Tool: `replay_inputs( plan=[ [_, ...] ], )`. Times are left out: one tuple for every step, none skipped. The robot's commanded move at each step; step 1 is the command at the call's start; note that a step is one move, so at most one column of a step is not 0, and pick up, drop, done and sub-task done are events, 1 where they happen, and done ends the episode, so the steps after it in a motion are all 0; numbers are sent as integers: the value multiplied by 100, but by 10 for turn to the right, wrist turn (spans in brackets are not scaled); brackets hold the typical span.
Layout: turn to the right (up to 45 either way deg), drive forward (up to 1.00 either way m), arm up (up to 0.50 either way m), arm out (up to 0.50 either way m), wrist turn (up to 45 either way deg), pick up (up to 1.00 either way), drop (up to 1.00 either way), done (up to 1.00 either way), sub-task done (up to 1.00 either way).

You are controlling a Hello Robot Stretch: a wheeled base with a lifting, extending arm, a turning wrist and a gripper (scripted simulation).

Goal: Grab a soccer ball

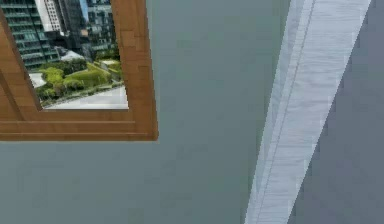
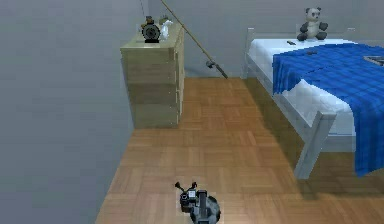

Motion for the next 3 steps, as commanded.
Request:
replay_inputs(
  plan=[
    [0,0,0,0,390,0,0,0,0],
    [0,0,-30,0,0,0,0,0,0],
    [0,0,0,0,0,100,0,0,0]
  ],
)
